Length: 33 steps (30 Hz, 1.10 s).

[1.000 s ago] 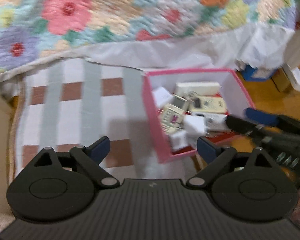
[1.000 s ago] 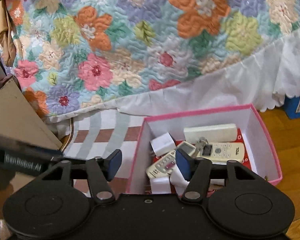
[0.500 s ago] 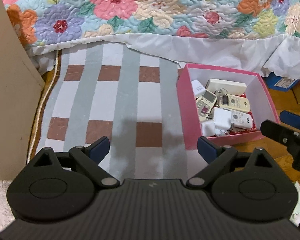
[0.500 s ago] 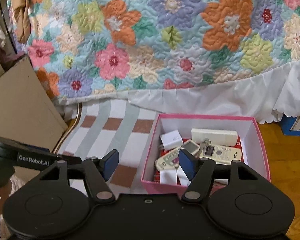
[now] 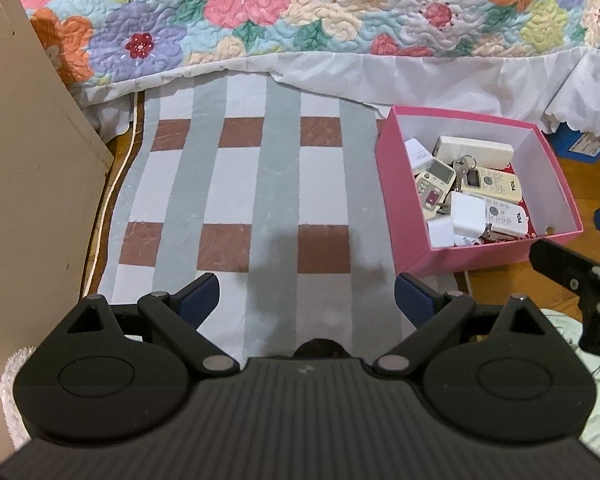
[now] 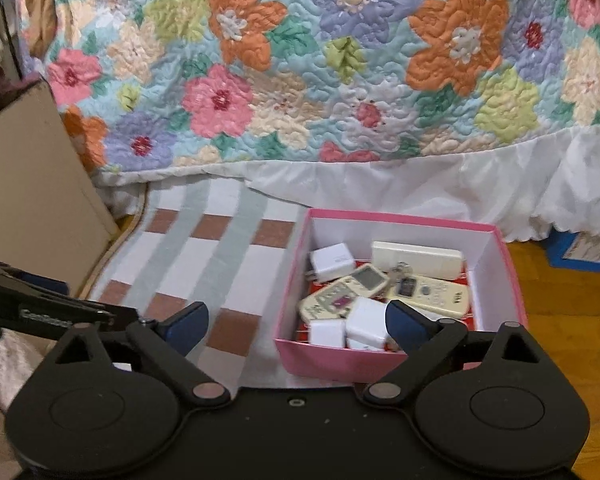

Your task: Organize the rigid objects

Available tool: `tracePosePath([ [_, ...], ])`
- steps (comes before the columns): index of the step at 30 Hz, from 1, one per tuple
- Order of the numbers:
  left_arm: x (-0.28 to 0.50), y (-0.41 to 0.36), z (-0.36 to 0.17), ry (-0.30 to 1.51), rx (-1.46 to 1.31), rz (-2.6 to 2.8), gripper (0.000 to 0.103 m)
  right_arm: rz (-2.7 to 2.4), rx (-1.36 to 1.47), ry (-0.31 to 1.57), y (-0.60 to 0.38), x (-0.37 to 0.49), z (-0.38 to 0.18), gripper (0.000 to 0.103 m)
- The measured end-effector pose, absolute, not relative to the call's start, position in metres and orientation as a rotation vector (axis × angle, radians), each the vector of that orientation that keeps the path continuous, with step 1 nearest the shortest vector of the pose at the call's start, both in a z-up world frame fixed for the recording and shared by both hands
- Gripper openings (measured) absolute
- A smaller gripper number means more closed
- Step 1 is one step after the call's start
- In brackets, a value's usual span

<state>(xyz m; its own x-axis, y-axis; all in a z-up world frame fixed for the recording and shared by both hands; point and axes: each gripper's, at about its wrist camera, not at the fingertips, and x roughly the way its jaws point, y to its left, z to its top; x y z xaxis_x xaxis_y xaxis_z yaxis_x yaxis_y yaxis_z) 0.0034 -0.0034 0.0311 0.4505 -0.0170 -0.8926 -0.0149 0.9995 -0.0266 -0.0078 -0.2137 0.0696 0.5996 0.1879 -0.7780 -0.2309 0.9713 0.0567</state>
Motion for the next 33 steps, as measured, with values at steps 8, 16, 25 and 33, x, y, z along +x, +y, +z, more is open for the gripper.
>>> tracePosePath([
  [8, 0.004, -0.003, 0.029, 1.118, -0.018, 0.018, 0.095, 0.216, -0.041, 0.954, -0.216, -0.008, 0.065, 0.097],
  [16, 0.005, 0.000, 0.024, 1.140, -0.019, 0.023, 0.095, 0.187, -0.042, 0.986, -0.214, -0.007, 0.064, 0.097],
  [25, 0.007, 0.004, 0.015, 1.164, -0.025, 0.027, 0.095, 0.176, -0.058, 1.002, -0.209, -0.005, 0.064, 0.097],
  [33, 0.010, 0.007, 0.010, 1.187, -0.023, 0.033, 0.095, 0.169, -0.084, 1.012, -0.206, -0.004, 0.060, 0.097],
])
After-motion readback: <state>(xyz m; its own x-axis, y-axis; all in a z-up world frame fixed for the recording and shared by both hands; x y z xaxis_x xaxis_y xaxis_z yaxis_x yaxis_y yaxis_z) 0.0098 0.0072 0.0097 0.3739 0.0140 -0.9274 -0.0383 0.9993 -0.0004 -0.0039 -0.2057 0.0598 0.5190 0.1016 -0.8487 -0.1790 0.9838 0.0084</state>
